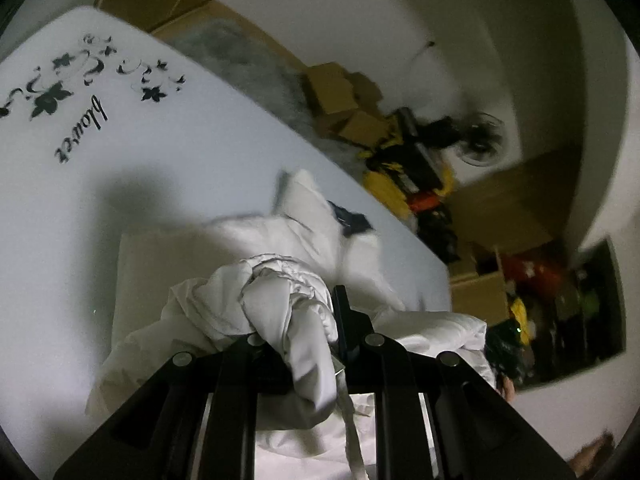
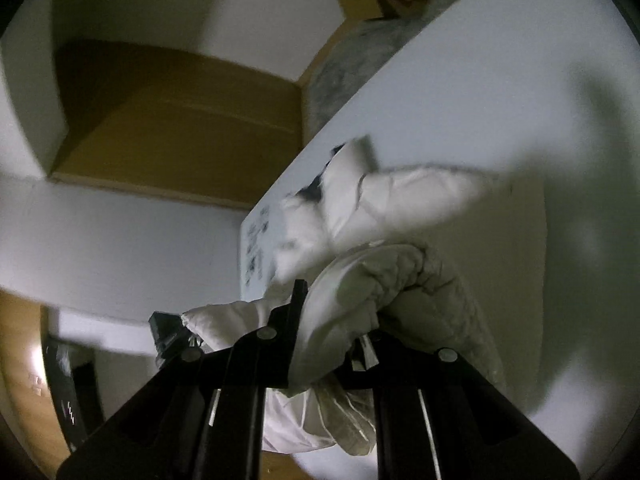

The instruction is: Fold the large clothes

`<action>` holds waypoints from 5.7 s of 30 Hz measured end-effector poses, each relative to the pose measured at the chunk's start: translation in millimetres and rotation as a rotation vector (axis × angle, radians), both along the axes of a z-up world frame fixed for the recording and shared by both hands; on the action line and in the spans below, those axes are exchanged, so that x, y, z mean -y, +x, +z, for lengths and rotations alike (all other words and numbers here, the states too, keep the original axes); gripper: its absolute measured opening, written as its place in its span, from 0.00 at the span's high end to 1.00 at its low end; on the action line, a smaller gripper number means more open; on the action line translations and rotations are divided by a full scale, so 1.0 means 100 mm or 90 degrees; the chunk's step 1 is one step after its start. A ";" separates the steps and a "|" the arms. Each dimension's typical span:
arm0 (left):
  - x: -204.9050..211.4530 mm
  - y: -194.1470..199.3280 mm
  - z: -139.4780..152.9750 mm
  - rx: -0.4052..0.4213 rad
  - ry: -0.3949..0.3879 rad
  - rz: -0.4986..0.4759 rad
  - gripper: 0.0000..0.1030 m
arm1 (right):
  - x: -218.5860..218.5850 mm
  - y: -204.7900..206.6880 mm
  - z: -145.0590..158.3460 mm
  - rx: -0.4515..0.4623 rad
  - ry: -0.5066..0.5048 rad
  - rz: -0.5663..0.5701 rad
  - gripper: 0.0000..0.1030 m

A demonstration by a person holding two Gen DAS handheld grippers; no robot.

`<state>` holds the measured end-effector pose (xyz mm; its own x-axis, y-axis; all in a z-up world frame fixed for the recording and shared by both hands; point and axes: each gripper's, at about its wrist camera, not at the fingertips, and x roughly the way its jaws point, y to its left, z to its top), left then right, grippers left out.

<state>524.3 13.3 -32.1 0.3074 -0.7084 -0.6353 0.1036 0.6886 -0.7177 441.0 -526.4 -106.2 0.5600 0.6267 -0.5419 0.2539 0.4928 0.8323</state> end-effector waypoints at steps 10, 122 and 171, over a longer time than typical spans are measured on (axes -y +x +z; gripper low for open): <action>0.21 0.57 -0.91 -0.068 0.041 0.012 0.86 | 0.13 0.59 -0.82 -0.058 -0.007 -0.031 0.89; 0.85 0.26 -0.49 0.293 0.534 0.163 0.29 | -1.94 0.69 0.14 0.043 -0.724 -0.039 0.22; 0.12 -0.26 -0.46 0.205 0.430 0.139 0.24 | -1.20 -0.40 0.28 0.110 -0.638 -0.142 0.18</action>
<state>498.7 0.9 -78.6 0.6375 -0.1023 -0.7636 0.0474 0.9945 -0.0937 400.9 -406.3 -78.3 0.7269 -0.1941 -0.6588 0.3407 0.9348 0.1005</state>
